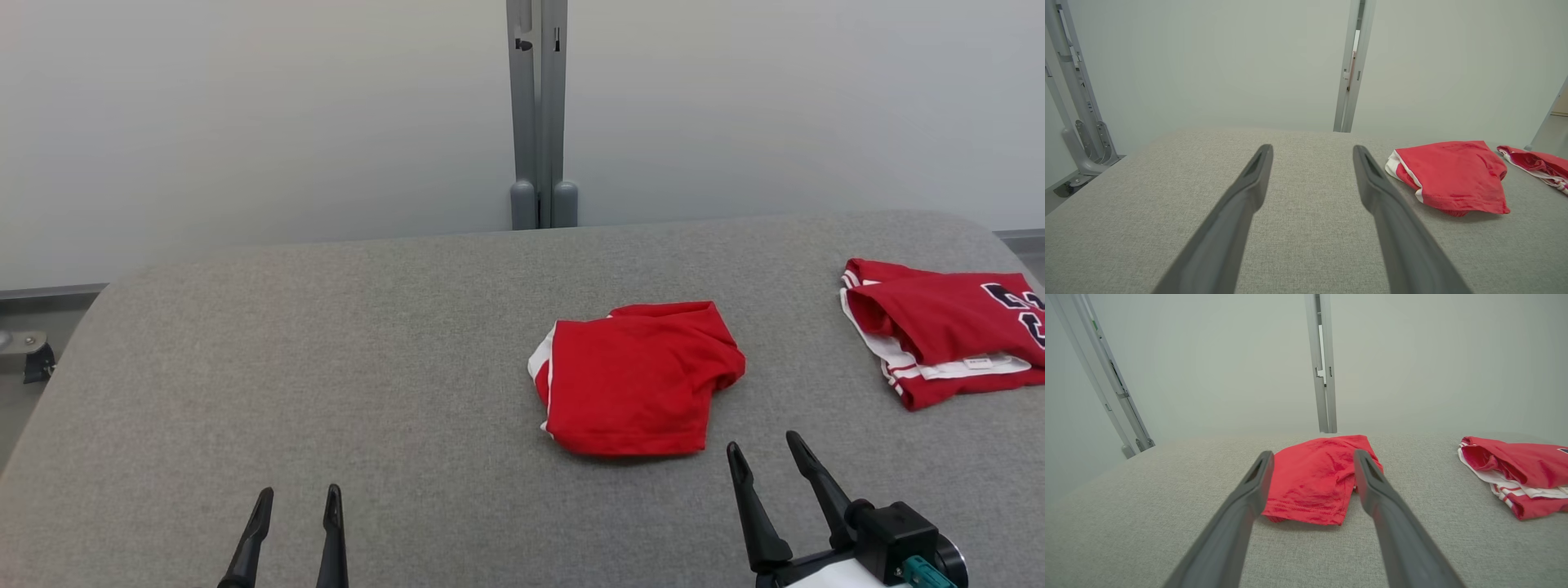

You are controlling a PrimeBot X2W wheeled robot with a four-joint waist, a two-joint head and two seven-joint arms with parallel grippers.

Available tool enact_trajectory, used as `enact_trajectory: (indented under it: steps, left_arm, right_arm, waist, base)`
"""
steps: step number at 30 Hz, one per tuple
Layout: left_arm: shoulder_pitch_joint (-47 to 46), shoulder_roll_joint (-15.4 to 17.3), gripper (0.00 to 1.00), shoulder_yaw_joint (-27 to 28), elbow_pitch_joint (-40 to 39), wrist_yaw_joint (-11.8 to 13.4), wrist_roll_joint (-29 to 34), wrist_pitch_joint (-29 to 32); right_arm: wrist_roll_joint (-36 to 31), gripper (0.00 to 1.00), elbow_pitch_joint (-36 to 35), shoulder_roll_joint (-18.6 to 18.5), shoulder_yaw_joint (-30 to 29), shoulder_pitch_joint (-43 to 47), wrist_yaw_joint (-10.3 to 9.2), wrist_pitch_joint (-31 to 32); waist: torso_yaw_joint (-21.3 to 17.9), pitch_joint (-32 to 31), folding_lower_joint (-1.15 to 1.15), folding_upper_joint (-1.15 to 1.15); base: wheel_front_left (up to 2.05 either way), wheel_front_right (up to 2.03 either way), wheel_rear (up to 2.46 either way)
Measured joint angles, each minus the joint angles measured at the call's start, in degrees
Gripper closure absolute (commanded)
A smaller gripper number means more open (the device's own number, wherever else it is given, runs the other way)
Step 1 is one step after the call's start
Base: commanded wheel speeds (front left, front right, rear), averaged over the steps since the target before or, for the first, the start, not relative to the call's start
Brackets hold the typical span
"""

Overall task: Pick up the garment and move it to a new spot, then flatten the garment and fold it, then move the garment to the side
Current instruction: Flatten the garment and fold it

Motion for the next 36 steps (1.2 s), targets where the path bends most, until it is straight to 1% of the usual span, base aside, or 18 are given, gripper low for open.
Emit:
enact_trajectory:
  steps: [7, 14, 36]
  left_arm:
    - [0.04, -0.02, 0.00, -0.16, -0.10, 0.73, 0.19, 0.00]
    - [0.23, -0.04, 0.00, -1.64, 0.46, 0.98, 0.16, 0.01]
    - [-0.29, -0.05, 0.00, -3.18, 2.35, 1.41, -0.16, 0.00]
  right_arm:
    - [0.14, 0.00, 0.11, 0.00, 0.22, 0.04, 0.00, 0.00]
    - [0.34, 0.00, 0.22, 0.00, 0.10, 0.04, 0.00, 0.00]
    - [0.85, 0.00, 0.40, 0.00, 0.30, -0.15, 0.00, 0.00]
  waist:
    - [-0.72, -0.19, 0.00, 0.00]
    - [-0.88, 0.10, 0.00, 0.00]
    - [-0.85, 0.47, 0.00, 0.00]
  base:
    - [0.00, 0.00, 0.00]
    - [0.00, 0.00, 0.00]
    - [0.00, 0.00, 0.00]
